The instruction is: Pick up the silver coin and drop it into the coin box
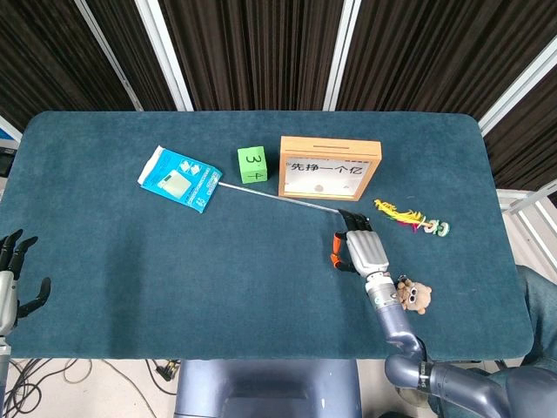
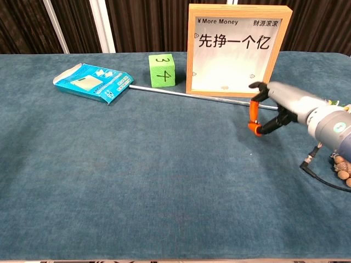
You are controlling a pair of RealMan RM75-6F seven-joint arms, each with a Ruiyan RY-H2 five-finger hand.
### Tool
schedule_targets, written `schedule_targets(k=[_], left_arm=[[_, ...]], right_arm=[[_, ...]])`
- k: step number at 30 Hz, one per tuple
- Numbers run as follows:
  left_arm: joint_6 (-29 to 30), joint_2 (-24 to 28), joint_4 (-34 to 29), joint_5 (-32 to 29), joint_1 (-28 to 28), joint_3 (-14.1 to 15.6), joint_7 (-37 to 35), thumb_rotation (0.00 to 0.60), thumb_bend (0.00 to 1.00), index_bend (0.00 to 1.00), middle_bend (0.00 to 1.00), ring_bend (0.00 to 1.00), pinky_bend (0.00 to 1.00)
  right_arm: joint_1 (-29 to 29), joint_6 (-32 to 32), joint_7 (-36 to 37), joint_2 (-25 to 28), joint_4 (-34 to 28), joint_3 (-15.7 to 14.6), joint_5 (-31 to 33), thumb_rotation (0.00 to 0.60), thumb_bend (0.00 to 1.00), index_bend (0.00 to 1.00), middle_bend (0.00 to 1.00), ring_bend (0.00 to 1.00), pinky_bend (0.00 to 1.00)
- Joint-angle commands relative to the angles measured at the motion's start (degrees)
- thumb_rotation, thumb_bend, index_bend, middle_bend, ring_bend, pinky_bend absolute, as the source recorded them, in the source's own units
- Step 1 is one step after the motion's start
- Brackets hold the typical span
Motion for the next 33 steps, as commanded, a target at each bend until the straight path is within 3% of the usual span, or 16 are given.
schedule_targets(k=[1,5,9,15,26,33], left_arm=[[0.00,0.03,-0.04,0.03,0.01,0.01,-0.08,0.600,0.39,0.16,0.03,0.04,0.00],[-0.05,0.07,-0.07,0.02,0.01,0.03,-0.21,0.600,0.39,0.16,0.03,0.04,0.00],[-0.15,0.08,-0.16,-0.07,0.01,0.02,-0.34,0.600,0.39,0.16,0.03,0.04,0.00],[-0.32,0.09,-0.34,-0.49,-0.01,-0.12,-0.52,0.600,0.39,0.16,0.03,0.04,0.00],[-0.74,0.23,-0.45,-1.46,-0.03,-0.51,-1.23,0.600,0.39,0.16,0.03,0.04,0.00],[-0.95,0.54,-0.35,-2.57,0.16,-0.93,-2.29,0.600,0.39,0.16,0.03,0.04,0.00]], right_arm=[[-0.03,-0.06,0.72,3.96,-4.46,2.18,1.01,0.600,0.56,0.69,0.04,0.00,0.00],[0.56,-1.38,1.49,8.90,-9.51,5.27,2.70,0.600,0.56,0.69,0.04,0.00,0.00],[2.31,-9.13,2.69,20.25,-18.44,10.32,9.24,0.600,0.56,0.69,0.04,0.00,0.00],[5.71,-16.17,4.72,29.67,-22.08,14.63,17.39,0.600,0.57,0.69,0.04,0.00,0.00],[13.96,-19.60,5.38,33.40,-15.44,16.88,23.55,0.600,0.57,0.69,0.04,0.00,0.00],[21.77,-31.20,7.23,34.77,-5.35,15.95,29.32,0.600,0.57,0.69,0.04,0.00,0.00]])
